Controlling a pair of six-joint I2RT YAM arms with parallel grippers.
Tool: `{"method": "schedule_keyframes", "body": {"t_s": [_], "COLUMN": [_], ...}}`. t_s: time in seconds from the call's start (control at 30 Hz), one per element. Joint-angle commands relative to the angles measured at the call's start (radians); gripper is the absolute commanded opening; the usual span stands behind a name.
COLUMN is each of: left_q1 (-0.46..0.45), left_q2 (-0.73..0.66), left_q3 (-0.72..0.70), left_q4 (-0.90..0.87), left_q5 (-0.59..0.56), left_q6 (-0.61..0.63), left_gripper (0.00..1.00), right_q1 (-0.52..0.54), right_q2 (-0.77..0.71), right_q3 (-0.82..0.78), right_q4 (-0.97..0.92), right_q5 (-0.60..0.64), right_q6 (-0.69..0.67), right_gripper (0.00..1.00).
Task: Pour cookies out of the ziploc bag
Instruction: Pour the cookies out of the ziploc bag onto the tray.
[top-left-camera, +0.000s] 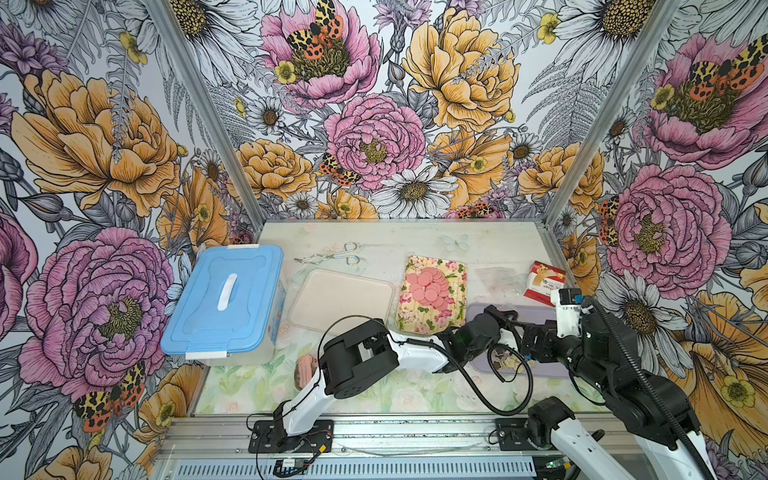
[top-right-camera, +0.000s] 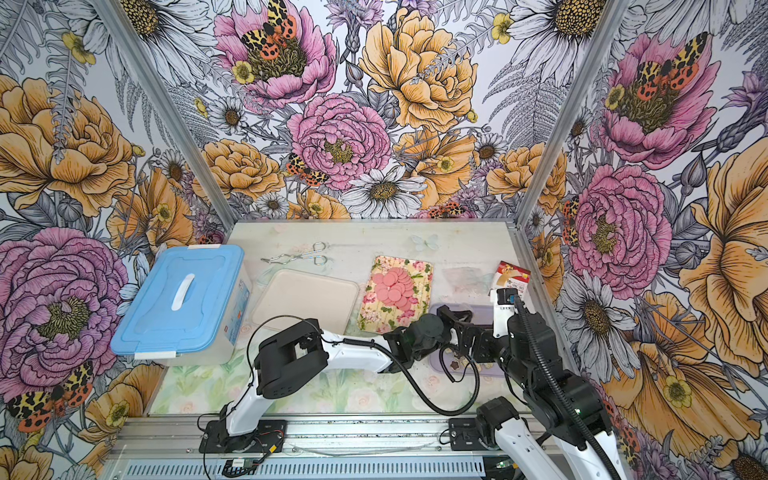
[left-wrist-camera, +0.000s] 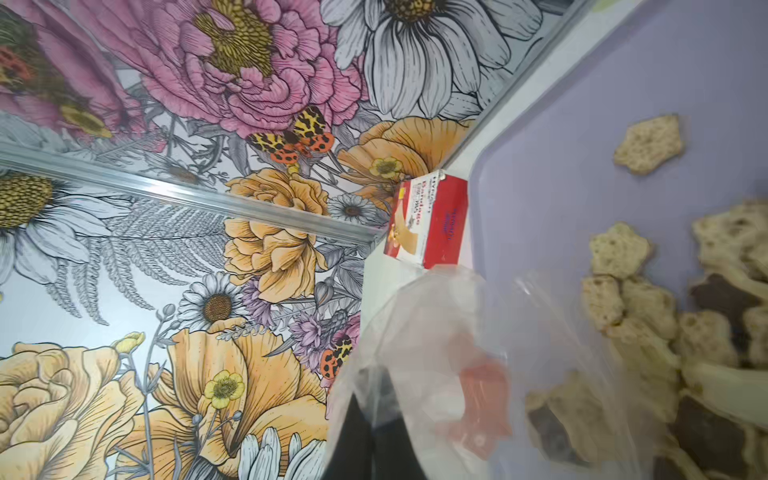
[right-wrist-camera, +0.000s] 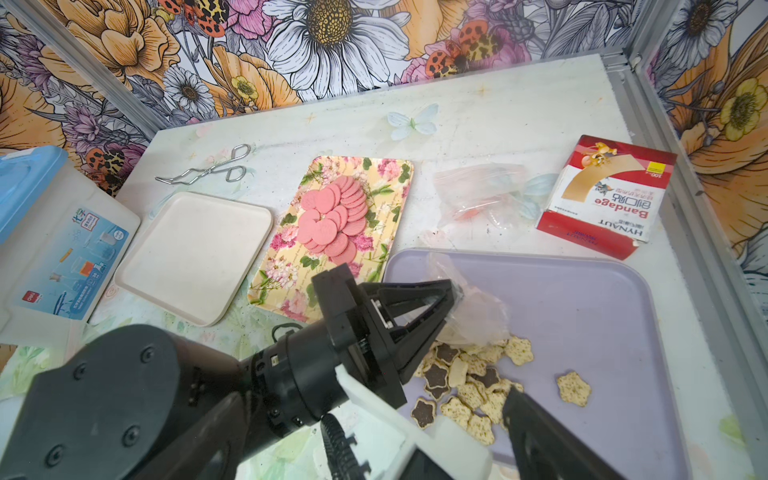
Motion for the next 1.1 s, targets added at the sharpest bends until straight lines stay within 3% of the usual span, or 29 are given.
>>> {"method": "schedule_keyframes", "body": {"t_s": [0.0,0.07,0.1,0.17,0.2,0.23,0.27,0.3,0.33,0.4,0.43,0.47,0.5,0.53,0.57,0.6,0.63,0.67,0.7,0.73,0.77,0.8,0.83,0.87,0.9,0.93,1.0,1.03,1.07], "left_q1": [0.036,-0.014,-0.027,0.023,-0.002,-0.03,-0.037,-0.001,0.027,-0.023,-0.029,-0.001,0.016,-0.021,-0.06,-0.064,-0.013,0.021,-0.002,-0.055,-0.067,-0.017,0.033,0.016,-0.034,-0.057,0.019,-0.007,-0.051], "left_q2": [0.012,0.01,-0.037,0.004,0.012,-0.015,-0.056,-0.044,0.006,-0.024,-0.063,-0.052,0.009,0.021,-0.008,-0.054,-0.035,0.031,0.043,-0.002,-0.052,-0.038,0.045,0.064,0.017,-0.052,0.006,0.031,0.004], "left_q3": [0.153,-0.021,-0.051,0.151,0.077,-0.049,-0.062,0.077,0.186,-0.015,-0.029,0.076,0.182,0.094,-0.054,-0.089,0.089,0.202,0.103,-0.068,-0.093,0.052,0.217,0.152,-0.026,-0.093,0.135,0.067,-0.079], "left_q4": [-0.204,0.212,0.162,-0.203,-0.031,0.233,0.22,-0.114,-0.249,0.159,0.112,-0.13,-0.274,-0.065,0.259,0.243,-0.146,-0.284,-0.051,0.309,0.259,-0.095,-0.272,-0.09,0.261,0.265,-0.168,0.057,0.384], "left_q5": [0.005,-0.032,0.024,-0.012,-0.072,-0.026,0.023,0.016,-0.031,-0.029,0.023,0.044,-0.017,-0.117,-0.061,0.008,0.008,-0.049,-0.125,-0.059,-0.001,0.019,-0.044,-0.126,-0.081,-0.004,-0.025,-0.119,-0.07], "left_q6": [-0.091,0.064,0.019,-0.084,0.024,0.075,0.03,-0.072,-0.089,0.053,0.007,-0.069,-0.077,0.057,0.124,0.062,-0.065,-0.091,0.043,0.114,0.059,-0.068,-0.105,0.004,0.092,0.044,-0.097,0.037,0.123], "left_gripper": [0.0,0.0,0.0,0.0,0.0,0.0,0.0,0.0,0.0,0.0,0.0,0.0,0.0,0.0,0.0,0.0,0.0,0.0,0.0,0.0,0.0,0.0,0.0,0.0,0.0,0.0,0.0,0.0,0.0], "right_q1": [-0.006,-0.006,-0.006,-0.006,-0.006,-0.006,-0.005,-0.006,-0.006,-0.004,-0.005,-0.006,-0.005,-0.005,-0.005,-0.005,-0.006,-0.006,-0.004,-0.004,-0.004,-0.005,-0.006,-0.005,-0.004,-0.004,-0.006,-0.006,-0.005], "right_q2": [-0.006,-0.005,-0.009,-0.005,-0.003,-0.005,-0.01,-0.01,-0.006,-0.009,-0.015,-0.014,-0.01,-0.007,-0.011,-0.016,-0.014,-0.011,-0.009,-0.015,-0.021,-0.02,-0.012,-0.009,-0.013,-0.022,-0.017,-0.011,-0.012], "right_q3": [-0.006,-0.01,-0.01,-0.007,-0.009,-0.01,-0.01,-0.009,-0.008,-0.011,-0.01,-0.009,-0.009,-0.009,-0.011,-0.01,-0.01,-0.009,-0.01,-0.012,-0.012,-0.01,-0.009,-0.01,-0.012,-0.013,-0.01,-0.012,-0.013], "right_q4": [0.027,0.027,0.027,0.027,0.027,0.027,0.028,0.028,0.028,0.028,0.028,0.029,0.029,0.028,0.028,0.029,0.03,0.03,0.028,0.028,0.029,0.03,0.03,0.03,0.029,0.03,0.033,0.031,0.031], "right_q5": [0.01,0.009,0.009,0.006,0.004,0.005,0.004,0.006,0.003,0.002,0.004,0.004,0.001,0.001,0.002,0.003,0.004,0.001,0.0,0.002,0.002,0.003,0.0,-0.001,0.001,0.004,0.003,0.001,0.002], "right_q6": [0.006,0.007,0.006,0.004,0.004,0.004,0.004,0.004,0.003,0.004,0.004,0.004,0.003,0.004,0.004,0.004,0.004,0.003,0.003,0.004,0.004,0.004,0.003,0.003,0.004,0.006,0.004,0.004,0.006], "right_gripper": [0.99,1.0,1.0,0.99,0.99,0.99,1.0,1.0,0.99,0.99,1.0,0.99,0.99,0.99,1.0,0.99,0.99,0.99,0.99,1.0,0.99,0.99,0.99,0.99,1.0,0.99,1.0,1.0,1.0]}}
